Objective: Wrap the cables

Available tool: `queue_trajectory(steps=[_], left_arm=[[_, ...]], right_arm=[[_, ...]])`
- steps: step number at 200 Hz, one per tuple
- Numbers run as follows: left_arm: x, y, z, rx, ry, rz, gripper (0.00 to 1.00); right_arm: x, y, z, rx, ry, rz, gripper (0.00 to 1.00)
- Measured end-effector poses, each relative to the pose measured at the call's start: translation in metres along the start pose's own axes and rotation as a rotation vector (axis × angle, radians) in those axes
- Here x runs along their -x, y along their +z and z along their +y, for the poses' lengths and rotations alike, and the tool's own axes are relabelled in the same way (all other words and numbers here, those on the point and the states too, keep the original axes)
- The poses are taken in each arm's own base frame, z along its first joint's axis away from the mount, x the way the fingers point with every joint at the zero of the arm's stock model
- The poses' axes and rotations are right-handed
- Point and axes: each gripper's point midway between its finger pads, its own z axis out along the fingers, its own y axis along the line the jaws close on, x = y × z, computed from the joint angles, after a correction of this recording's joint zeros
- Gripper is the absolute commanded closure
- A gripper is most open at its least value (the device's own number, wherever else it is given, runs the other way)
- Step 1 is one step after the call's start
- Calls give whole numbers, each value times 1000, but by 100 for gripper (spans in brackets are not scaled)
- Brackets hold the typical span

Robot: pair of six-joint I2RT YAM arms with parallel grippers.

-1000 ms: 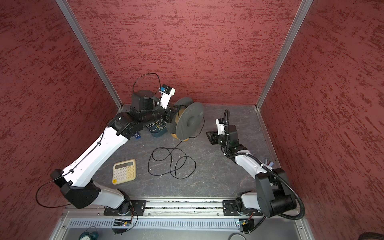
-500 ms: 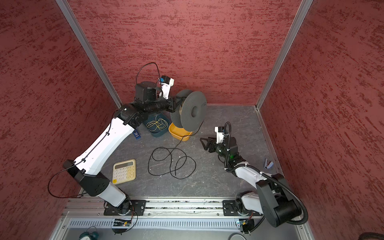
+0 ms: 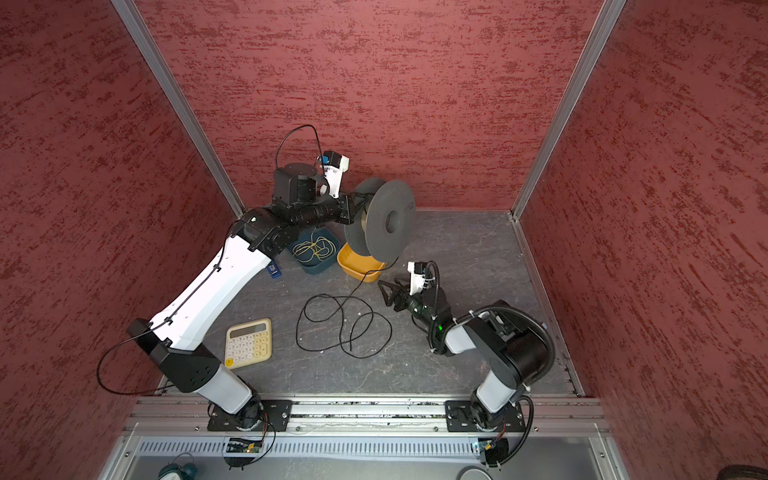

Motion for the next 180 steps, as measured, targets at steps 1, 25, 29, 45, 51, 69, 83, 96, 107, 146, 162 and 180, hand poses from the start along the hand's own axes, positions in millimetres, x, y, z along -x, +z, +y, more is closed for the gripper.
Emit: queue_trajectory(steps=[1, 25, 29, 45, 51, 69, 83, 96, 107, 146, 162, 180], left_arm=[[0, 0, 0, 1, -1, 0, 100], [-1, 0, 1, 7, -10, -1, 100], [-1, 1, 1, 8, -11, -1, 100], [-3, 1, 2, 15, -15, 2, 100], [-3, 1, 2, 17, -17, 2, 100], [-4, 1, 3, 21, -19, 3, 100], [-6, 1, 4, 24, -22, 6, 100], [-7, 1, 5, 25, -25, 7, 100], [-8, 0, 5, 26, -26, 8, 100], [-5, -1, 9, 38, -31, 0, 100], [-5, -4, 13, 49, -35, -5, 100], [-3, -7, 18, 77, -38, -16, 100]], right_arm=[[0, 0, 0, -1, 1, -2, 30], [-2, 9, -6, -10, 36, -64, 34], [-1, 11, -6, -9, 40, -73, 35], [10, 19, -1, 7, 51, -125, 35], [15, 21, 1, 16, 53, -145, 35], [29, 27, 12, 48, 55, -197, 36], [32, 30, 16, 55, 60, -210, 42], [30, 34, 15, 50, 72, -211, 50], [27, 38, 12, 43, 83, -207, 60], [25, 44, 5, 28, 116, -213, 100], [25, 44, 4, 22, 120, -213, 100], [24, 44, 6, 21, 116, -204, 100]])
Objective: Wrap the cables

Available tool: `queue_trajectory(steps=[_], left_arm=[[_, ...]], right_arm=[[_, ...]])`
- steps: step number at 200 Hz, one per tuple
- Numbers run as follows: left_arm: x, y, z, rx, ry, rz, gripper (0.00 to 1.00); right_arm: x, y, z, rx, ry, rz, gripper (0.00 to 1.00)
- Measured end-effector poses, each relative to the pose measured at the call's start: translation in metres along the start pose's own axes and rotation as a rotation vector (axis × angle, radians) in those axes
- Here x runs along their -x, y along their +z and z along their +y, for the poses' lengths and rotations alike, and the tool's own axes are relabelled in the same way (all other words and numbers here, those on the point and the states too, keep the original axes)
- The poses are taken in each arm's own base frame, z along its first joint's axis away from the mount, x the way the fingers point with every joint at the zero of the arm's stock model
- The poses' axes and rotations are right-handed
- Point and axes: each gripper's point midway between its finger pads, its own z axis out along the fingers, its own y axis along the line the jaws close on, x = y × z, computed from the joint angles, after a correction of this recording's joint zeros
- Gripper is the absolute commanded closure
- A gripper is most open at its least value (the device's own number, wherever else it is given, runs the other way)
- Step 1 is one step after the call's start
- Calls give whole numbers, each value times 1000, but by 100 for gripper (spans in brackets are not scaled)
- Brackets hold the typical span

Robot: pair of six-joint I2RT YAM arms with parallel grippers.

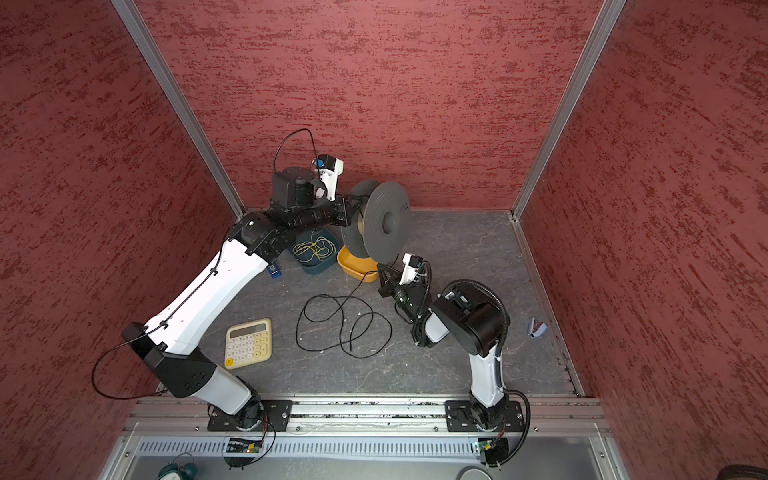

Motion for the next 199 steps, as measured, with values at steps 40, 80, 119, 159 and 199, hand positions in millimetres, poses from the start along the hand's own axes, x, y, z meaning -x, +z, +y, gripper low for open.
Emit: queue_trajectory(steps=[40, 80, 119, 159, 199], left_arm=[[6, -3, 12, 160, 58, -66, 100], [15, -6, 18, 287, 104, -138, 100], [3, 12, 34, 450, 224, -125, 100], [-20, 39, 54, 584, 372, -47, 100], [-27, 40, 62, 656, 467, -16, 100]], right_arm=[[-9, -2, 30, 20, -59, 66, 100], [-43, -3, 71, 50, -129, 190, 100], [-62, 1, 111, 63, -218, 254, 100], [-60, -1, 135, 13, -273, 320, 100], [-42, -18, 135, -94, -317, 381, 100]])
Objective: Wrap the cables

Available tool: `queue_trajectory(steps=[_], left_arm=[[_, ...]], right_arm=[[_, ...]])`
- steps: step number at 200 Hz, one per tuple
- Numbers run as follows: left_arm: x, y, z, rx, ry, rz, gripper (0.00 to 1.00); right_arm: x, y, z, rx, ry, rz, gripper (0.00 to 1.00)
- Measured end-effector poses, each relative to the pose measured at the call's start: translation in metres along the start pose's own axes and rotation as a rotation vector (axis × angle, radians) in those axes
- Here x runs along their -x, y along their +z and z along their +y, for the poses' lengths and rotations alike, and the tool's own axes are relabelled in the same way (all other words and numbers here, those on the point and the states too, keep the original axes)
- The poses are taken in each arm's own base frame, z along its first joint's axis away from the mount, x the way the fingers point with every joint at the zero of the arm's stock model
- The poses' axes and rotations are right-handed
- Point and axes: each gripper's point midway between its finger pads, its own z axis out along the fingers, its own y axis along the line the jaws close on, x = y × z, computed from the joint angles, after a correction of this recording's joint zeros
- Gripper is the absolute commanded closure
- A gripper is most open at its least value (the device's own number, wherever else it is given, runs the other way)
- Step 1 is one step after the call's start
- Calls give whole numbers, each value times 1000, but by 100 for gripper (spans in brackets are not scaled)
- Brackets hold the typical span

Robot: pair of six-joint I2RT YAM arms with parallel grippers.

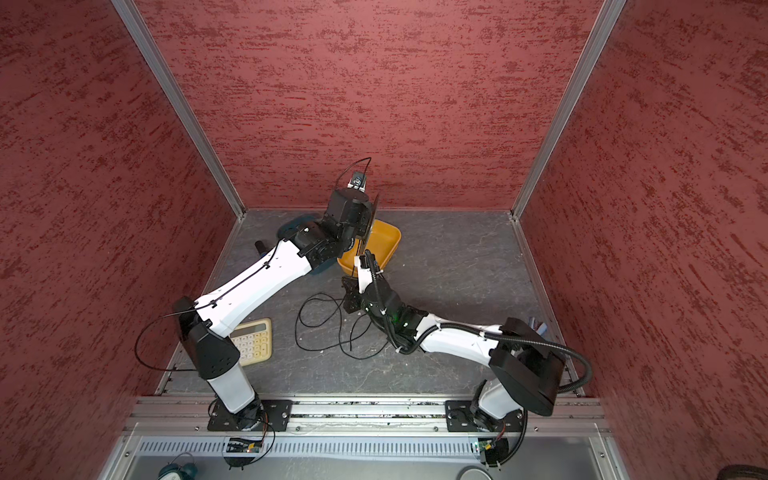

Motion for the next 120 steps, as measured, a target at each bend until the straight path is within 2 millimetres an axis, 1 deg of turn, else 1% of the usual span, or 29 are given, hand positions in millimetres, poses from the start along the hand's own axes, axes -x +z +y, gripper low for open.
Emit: queue_trajectory(steps=[16, 38, 58, 85, 120], left_arm=[[-4, -1, -6, -3, 22, 1, 100], [-15, -4, -22, -25, 65, 2, 100], [-22, -7, -34, -47, 88, 7, 100], [-21, -10, -39, -59, 65, 1, 100], [-22, -16, -45, -83, 33, -8, 100]], right_arm=[[4, -14, -7, -51, -22, 25, 100], [16, -32, -12, -109, -72, 51, 100], [27, -44, -19, -163, -119, 82, 100], [41, -57, -35, -239, -176, 108, 100], [53, -70, -55, -307, -229, 124, 100]])
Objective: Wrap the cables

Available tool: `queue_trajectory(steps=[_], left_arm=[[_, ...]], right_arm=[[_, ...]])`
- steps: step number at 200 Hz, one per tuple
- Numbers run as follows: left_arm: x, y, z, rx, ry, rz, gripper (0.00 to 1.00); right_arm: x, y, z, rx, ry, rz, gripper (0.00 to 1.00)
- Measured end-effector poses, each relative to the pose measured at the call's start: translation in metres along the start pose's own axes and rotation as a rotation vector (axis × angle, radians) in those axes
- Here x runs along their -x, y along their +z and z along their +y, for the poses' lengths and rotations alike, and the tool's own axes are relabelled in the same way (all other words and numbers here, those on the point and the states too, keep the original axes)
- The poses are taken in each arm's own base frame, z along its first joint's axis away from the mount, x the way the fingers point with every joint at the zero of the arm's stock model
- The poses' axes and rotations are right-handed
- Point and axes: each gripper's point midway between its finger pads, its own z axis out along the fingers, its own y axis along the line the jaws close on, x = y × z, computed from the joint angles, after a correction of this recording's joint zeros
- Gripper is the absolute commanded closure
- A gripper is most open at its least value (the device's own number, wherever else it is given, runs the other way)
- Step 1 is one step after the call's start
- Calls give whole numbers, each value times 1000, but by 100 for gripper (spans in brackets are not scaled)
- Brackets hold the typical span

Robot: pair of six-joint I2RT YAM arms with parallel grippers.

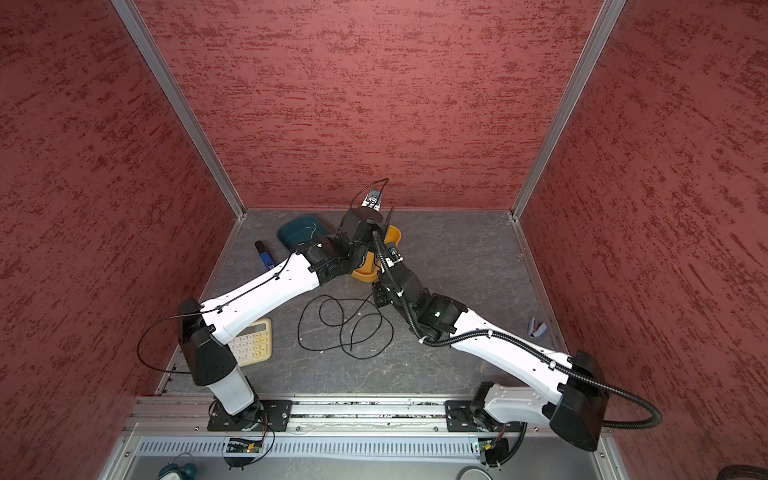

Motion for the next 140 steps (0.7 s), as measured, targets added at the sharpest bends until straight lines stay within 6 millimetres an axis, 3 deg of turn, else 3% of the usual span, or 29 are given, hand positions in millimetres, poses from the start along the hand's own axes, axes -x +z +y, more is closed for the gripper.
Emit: queue_trajectory(steps=[66, 98, 140], left_arm=[[-8, 0, -13, -110, -63, 35, 100], [-12, -1, -21, -174, -90, 66, 100], [-17, 1, -20, -191, -99, 91, 100]], right_arm=[[18, -4, -16, -54, -98, -41, 98], [24, -5, -22, -76, -141, -118, 93], [39, -5, -37, -132, -147, -188, 90]])
